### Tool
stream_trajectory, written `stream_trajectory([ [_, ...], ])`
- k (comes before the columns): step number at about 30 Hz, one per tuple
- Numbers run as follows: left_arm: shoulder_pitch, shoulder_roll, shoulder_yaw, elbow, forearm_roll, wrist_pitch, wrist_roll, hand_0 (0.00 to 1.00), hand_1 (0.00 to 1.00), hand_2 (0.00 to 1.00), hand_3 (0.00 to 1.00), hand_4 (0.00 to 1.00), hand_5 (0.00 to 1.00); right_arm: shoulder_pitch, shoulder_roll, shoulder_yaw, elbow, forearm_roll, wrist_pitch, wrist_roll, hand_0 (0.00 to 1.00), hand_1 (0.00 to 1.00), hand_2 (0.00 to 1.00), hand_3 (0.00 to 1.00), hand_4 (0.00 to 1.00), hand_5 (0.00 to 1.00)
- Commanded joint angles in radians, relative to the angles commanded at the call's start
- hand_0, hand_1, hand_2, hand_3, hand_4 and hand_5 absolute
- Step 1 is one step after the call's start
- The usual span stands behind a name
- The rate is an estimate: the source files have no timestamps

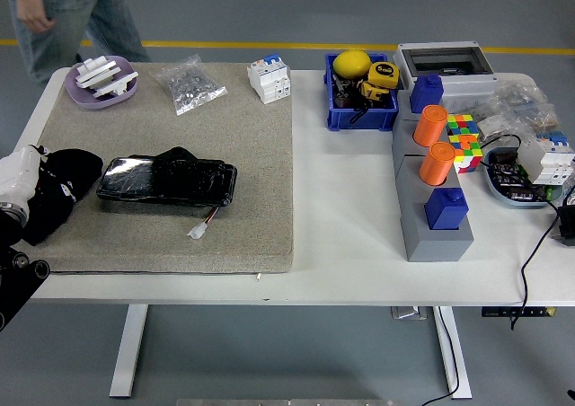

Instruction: Pick the rag up,wipe the panel,place it on the desk

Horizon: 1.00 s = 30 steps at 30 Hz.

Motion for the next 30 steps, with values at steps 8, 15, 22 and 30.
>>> stream_trajectory([
  [8, 0.0, 0.007, -0.003, -0.03, -0.001, -0.006, 0.01, 0.502, 0.672, 0.549, 0.579, 0.809, 0.002, 0.002, 0.0, -0.005, -0.001, 0.006, -0.002, 0.001, 0.709, 0.538, 0.643, 0.634, 0.998, 0.574],
  [15, 0.001, 0.013, -0.003, -0.062, -0.017, -0.021, 0.023, 0.501, 0.683, 0.553, 0.574, 0.838, 0.006, 0.001, 0.0, -0.009, -0.002, 0.01, -0.005, 0.002, 0.708, 0.535, 0.642, 0.632, 0.998, 0.572],
  [22, -0.001, 0.02, -0.003, -0.071, -0.033, -0.039, 0.035, 0.499, 0.684, 0.554, 0.577, 0.82, 0.002, 0.0, 0.001, -0.017, -0.002, 0.018, -0.006, 0.006, 0.71, 0.534, 0.642, 0.632, 0.998, 0.571],
  [30, 0.011, 0.035, -0.019, -0.108, -0.05, -0.058, 0.044, 0.495, 0.684, 0.559, 0.57, 0.84, 0.014, -0.002, -0.002, -0.013, -0.003, 0.016, -0.007, 0.005, 0.711, 0.53, 0.641, 0.631, 0.998, 0.566],
])
